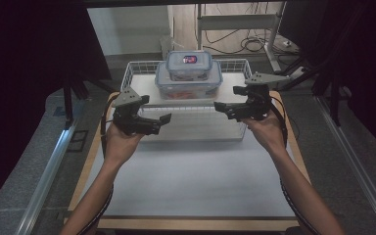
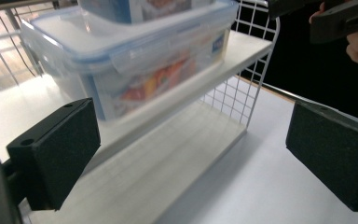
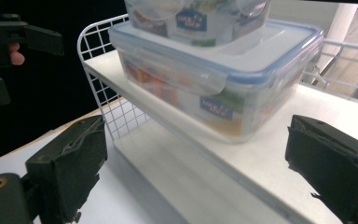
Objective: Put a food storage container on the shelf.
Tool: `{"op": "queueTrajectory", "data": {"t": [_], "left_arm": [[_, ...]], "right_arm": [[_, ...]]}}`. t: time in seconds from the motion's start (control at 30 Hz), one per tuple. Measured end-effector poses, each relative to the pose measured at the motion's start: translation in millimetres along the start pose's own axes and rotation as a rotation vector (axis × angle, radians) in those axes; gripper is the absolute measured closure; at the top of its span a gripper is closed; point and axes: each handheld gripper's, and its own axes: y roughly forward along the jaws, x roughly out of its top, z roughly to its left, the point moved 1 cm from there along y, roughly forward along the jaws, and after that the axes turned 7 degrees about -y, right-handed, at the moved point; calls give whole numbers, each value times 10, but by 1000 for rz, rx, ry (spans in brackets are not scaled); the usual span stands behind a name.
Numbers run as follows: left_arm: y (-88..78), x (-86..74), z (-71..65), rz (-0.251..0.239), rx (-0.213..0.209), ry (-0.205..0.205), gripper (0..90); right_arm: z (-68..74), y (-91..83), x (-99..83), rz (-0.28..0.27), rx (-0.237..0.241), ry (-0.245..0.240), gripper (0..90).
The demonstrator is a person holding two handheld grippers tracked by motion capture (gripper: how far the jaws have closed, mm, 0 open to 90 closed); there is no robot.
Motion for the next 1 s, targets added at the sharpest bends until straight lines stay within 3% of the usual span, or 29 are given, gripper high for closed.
{"op": "queueTrajectory", "data": {"t": [0.5, 1.0], "left_arm": [[-104, -407, -75, 20, -22, -18, 22], [-167, -697, -155, 44, -17, -3, 23]], "right_arm": [[286, -91, -212, 40, 23, -54, 27], [437, -164, -498, 80, 39, -82, 0]]}}
